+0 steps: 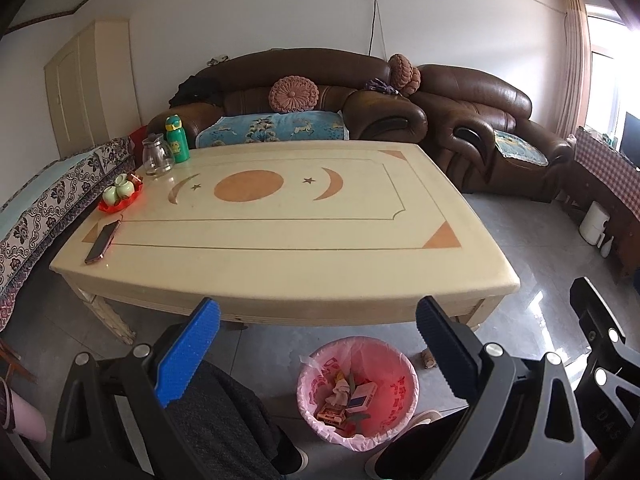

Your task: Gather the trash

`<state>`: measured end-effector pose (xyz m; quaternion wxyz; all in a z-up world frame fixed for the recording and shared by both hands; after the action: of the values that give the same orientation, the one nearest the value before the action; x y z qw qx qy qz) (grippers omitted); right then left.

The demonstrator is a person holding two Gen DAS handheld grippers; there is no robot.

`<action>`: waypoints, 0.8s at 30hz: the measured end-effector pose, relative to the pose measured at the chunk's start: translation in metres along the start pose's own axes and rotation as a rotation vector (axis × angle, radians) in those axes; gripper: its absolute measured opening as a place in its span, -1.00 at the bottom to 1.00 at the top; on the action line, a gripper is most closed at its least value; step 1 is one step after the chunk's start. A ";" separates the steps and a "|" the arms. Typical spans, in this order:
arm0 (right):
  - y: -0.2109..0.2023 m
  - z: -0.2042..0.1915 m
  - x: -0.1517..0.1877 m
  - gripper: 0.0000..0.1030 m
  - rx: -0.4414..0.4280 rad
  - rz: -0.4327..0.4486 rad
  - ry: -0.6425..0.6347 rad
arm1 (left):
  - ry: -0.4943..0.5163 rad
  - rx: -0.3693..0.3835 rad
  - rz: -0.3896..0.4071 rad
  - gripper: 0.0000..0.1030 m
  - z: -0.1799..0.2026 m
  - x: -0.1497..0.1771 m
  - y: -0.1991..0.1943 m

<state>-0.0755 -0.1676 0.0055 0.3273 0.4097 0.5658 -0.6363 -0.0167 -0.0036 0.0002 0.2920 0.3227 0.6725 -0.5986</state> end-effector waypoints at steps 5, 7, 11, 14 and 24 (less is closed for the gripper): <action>0.001 -0.002 0.000 0.88 0.000 -0.001 -0.004 | -0.001 -0.003 0.001 0.87 -0.001 0.000 0.001; 0.001 -0.003 0.000 0.88 -0.001 -0.001 -0.005 | 0.001 -0.010 0.004 0.87 -0.001 0.000 0.001; 0.002 -0.004 0.000 0.88 0.001 -0.002 -0.006 | 0.001 -0.008 0.003 0.87 0.000 0.001 0.003; 0.002 -0.004 0.001 0.88 0.000 -0.004 -0.006 | 0.001 -0.009 0.003 0.87 0.001 0.003 0.003; 0.003 -0.002 0.002 0.88 -0.004 -0.009 -0.009 | 0.001 -0.012 0.002 0.87 0.001 0.004 0.004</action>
<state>-0.0738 -0.1660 0.0020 0.3280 0.4035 0.5674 -0.6385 -0.0160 -0.0040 -0.0050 0.2943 0.3221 0.6758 -0.5941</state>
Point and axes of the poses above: each gripper's, at about its wrist camera, not at the fingertips, and y roughly the way its jaws point, z to its right, x to its underside, the point moved 1 cm from there along y, roughly the way its jaws point, and after that the axes turned 9 degrees about -x, right-handed, at the moved point
